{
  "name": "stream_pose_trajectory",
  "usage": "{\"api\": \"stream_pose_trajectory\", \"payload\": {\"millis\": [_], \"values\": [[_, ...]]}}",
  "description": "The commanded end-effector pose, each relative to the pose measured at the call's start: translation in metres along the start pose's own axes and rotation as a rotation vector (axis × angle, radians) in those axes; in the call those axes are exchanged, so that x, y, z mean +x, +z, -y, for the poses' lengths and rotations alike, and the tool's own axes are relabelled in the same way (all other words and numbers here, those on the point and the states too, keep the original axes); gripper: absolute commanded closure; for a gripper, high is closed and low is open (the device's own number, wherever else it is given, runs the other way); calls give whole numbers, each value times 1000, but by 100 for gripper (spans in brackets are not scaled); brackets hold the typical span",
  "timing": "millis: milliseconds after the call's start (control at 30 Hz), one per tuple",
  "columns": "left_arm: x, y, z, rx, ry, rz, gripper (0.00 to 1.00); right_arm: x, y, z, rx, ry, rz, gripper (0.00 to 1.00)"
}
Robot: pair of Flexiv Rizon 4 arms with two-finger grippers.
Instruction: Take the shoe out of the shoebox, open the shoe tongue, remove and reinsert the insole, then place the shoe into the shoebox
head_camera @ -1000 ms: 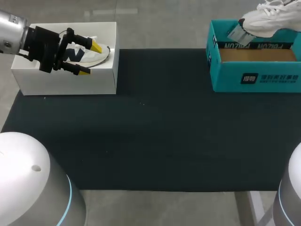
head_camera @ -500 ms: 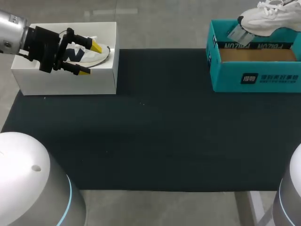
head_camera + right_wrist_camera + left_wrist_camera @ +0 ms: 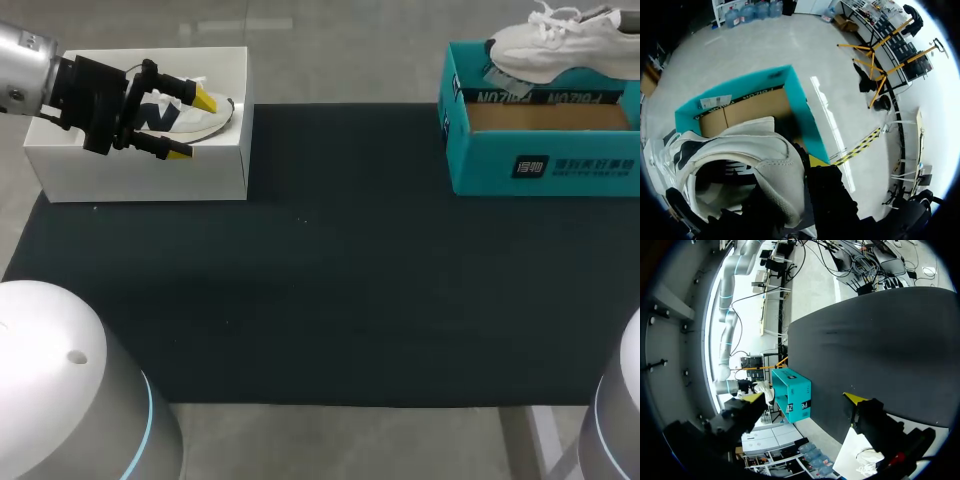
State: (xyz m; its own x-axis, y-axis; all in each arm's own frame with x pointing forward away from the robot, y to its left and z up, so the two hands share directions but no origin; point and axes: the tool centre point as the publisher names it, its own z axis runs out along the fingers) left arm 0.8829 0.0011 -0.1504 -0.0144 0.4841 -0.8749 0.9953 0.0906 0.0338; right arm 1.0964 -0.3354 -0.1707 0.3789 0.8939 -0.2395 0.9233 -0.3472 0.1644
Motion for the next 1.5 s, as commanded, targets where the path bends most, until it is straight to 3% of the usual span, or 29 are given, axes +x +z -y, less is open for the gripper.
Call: {"api": "stream_pose_trajectory", "payload": {"millis": [33, 233, 533, 1033, 1500], "values": [[0, 0, -1, 2, 1, -4, 0, 6, 15, 14, -40, 10, -1, 100], [0, 0, -1, 2, 1, -4, 0, -1, 42, 21, -98, 54, 14, 100], [0, 0, -1, 2, 1, -4, 0, 0, 77, 24, -57, 96, -9, 100], [0, 0, -1, 2, 1, -4, 0, 6, 128, 29, 15, 52, 47, 100], [0, 0, -1, 2, 1, -4, 0, 14, 174, 49, 59, 69, 75, 100]]}}
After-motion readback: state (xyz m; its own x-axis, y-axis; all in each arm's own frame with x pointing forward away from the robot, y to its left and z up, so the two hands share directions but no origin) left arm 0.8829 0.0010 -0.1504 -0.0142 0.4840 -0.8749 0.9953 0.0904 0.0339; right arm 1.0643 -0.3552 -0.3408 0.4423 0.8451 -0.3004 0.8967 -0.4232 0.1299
